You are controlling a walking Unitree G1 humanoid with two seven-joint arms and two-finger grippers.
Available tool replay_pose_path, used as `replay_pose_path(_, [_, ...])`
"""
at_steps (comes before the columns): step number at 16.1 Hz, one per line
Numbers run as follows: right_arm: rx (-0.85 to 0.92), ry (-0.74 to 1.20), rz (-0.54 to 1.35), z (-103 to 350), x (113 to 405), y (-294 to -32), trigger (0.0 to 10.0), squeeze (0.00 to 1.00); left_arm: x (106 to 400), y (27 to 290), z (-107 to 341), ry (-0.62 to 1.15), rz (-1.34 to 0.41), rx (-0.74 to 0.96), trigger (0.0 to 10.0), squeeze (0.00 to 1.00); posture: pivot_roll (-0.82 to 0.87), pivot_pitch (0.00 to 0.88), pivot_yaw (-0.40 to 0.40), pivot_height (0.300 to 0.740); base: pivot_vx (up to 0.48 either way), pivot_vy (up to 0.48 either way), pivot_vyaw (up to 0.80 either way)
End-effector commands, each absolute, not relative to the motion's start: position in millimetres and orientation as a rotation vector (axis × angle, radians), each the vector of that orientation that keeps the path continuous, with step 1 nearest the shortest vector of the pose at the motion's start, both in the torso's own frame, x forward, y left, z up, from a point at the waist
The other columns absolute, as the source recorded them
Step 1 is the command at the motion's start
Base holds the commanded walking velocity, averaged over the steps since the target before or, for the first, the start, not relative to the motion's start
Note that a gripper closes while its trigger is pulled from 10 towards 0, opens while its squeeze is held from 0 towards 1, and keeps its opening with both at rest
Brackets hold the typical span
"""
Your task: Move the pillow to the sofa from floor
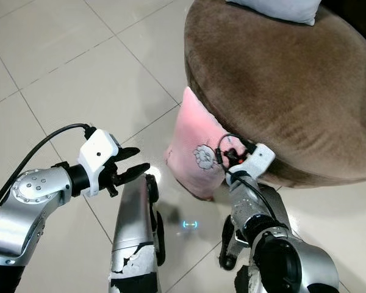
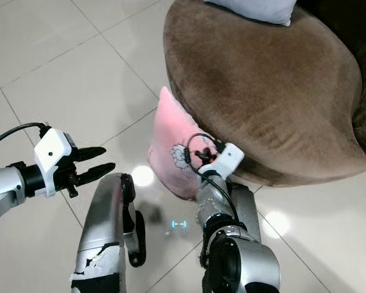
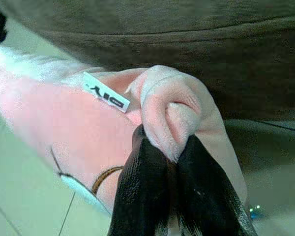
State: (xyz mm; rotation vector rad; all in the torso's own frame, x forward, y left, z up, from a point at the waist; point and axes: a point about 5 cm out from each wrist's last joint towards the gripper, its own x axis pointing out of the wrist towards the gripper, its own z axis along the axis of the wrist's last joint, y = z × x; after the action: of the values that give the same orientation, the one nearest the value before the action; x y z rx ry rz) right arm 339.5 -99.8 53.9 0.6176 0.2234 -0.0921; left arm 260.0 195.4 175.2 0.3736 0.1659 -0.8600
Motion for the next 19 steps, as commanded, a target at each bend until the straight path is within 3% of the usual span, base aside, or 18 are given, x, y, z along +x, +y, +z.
replay_pose_path(1, [0.666, 0.270, 0.003, 47.1, 326.8, -60.6, 0.0, 0.00, 259.5, 196.7, 165.7, 0.184, -0.848, 0.372, 10.0, 0.00, 0.43, 0.348, 0.026, 0.515, 0.000, 0.000, 0.00])
replay_pose_path(4, [0.705, 0.213, 0.107, 55.2, 325.9, -46.1, 0.0, 0.00, 262.7, 195.7, 158.4, 0.172, -0.823, 0.345, 10.0, 0.00, 0.34, 0.299, 0.003, 0.515, 0.000, 0.000, 0.00])
replay_pose_path(8, [0.692, -0.045, 0.314, 114.7, 345.7, -38.8, 0.0, 0.00, 279.8, 183.2, 150.1, 0.099, -0.779, 0.281, 10.0, 0.00, 0.16, 0.200, -0.026, 0.515, 0.000, 0.000, 0.00])
replay_pose_path(14, [0.715, -0.385, 0.331, 227.1, 345.2, -77.7, 0.0, 0.00, 287.9, 160.4, 170.4, -0.046, -0.745, 0.218, 10.0, 0.00, 0.10, 0.081, -0.044, 0.515, 0.000, 0.000, 0.00])
replay_pose_path(17, [0.680, -0.609, 0.201, 301.1, 334.3, -124.3, 0.0, 0.00, 289.8, 155.6, 199.4, -0.162, -0.718, 0.186, 10.0, 0.00, 0.07, 0.045, -0.053, 0.515, 0.000, 0.000, 0.00])
replay_pose_path(19, [0.509, -0.673, 0.153, 321.1, 322.2, -150.2, 0.0, 0.00, 297.6, 150.5, 223.6, -0.259, -0.630, 0.125, 10.0, 0.00, 0.05, 0.018, -0.039, 0.515, 0.000, 0.000, 0.00])
